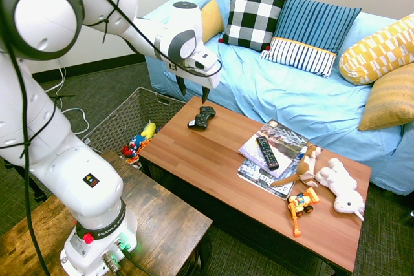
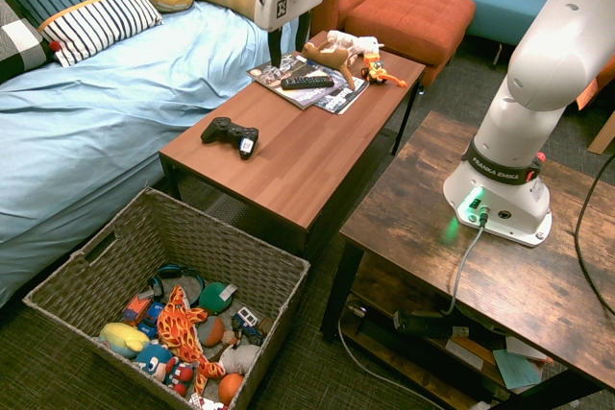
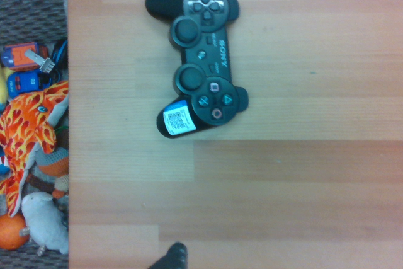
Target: Put the gamepad in the basket
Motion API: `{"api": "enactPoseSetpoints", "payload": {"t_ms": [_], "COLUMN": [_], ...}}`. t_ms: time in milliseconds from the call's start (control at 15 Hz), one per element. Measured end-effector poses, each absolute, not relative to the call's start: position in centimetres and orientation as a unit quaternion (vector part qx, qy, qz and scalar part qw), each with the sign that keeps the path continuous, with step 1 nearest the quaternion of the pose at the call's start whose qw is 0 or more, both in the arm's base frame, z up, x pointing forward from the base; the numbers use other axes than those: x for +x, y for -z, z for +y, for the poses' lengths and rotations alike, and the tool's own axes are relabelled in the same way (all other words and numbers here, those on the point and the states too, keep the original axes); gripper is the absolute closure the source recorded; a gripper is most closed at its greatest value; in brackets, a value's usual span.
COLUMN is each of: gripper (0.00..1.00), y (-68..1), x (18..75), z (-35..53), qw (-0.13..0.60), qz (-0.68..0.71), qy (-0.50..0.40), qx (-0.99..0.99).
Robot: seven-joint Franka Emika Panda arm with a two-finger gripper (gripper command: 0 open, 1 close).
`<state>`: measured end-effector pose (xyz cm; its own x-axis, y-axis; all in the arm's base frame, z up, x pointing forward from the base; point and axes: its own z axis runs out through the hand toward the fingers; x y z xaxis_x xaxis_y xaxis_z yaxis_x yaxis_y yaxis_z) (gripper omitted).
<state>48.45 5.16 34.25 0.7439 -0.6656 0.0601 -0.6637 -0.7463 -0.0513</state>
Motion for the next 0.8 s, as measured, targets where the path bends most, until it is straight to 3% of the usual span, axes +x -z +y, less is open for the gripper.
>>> {"api": "enactPoseSetpoints", "payload": {"t_ms": [333, 800], "gripper": [0.0, 0.0], "y": [-28.7, -19.2], "x": [53.8, 56.7], "z": [8.6, 10.4], "qw": [0.015, -0.009], "qz": [0.321, 0.351], "qy": [0.029, 0.016], "qx": [-0.946, -0.936]}}
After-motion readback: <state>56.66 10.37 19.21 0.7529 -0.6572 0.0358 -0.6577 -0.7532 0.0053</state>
